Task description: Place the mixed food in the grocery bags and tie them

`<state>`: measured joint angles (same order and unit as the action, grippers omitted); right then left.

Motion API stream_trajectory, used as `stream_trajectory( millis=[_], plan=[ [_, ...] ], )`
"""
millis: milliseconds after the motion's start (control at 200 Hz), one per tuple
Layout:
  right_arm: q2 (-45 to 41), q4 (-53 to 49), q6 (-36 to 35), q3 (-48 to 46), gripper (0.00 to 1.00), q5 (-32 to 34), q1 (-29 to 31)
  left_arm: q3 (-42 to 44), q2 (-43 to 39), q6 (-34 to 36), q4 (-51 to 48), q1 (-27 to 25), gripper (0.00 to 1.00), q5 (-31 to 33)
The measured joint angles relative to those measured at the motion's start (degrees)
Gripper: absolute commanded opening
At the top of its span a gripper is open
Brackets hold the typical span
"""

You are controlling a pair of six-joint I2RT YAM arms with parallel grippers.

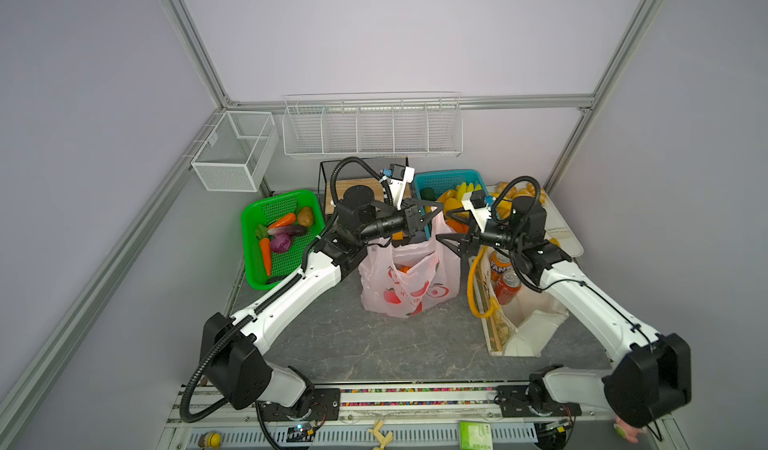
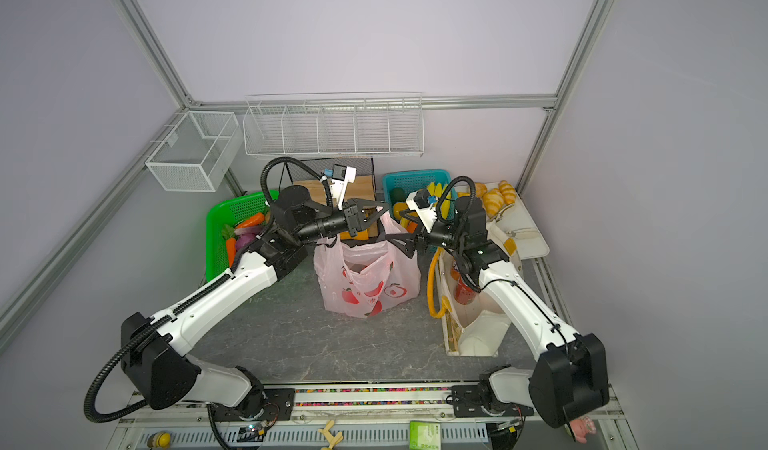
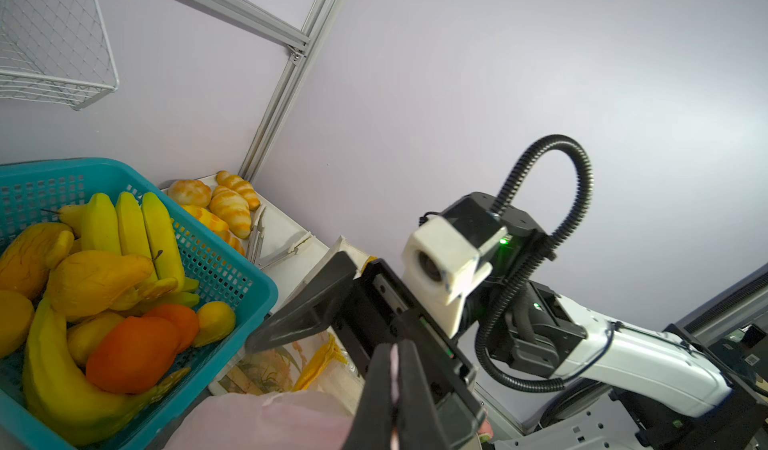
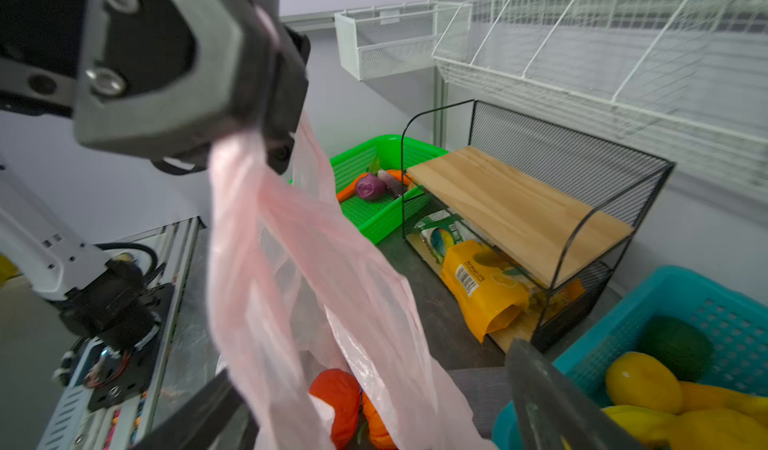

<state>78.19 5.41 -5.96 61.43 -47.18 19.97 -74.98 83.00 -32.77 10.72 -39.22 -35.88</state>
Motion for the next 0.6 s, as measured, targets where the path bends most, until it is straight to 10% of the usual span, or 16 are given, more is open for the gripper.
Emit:
stream_trajectory(
  millis=[520, 600],
  plan=[
    [9.7, 11.47, 6.01, 0.33, 0.15, -9.35, -0.76, 0.0, 0.02, 0.15, -0.33, 0.13, 0.0, -0.35],
    [9.68, 12.55, 6.14, -0.04, 0.07, -9.33, -0.74, -0.02, 0.0, 0.94, -1.16, 0.17, 0.17, 0.02]
  ],
)
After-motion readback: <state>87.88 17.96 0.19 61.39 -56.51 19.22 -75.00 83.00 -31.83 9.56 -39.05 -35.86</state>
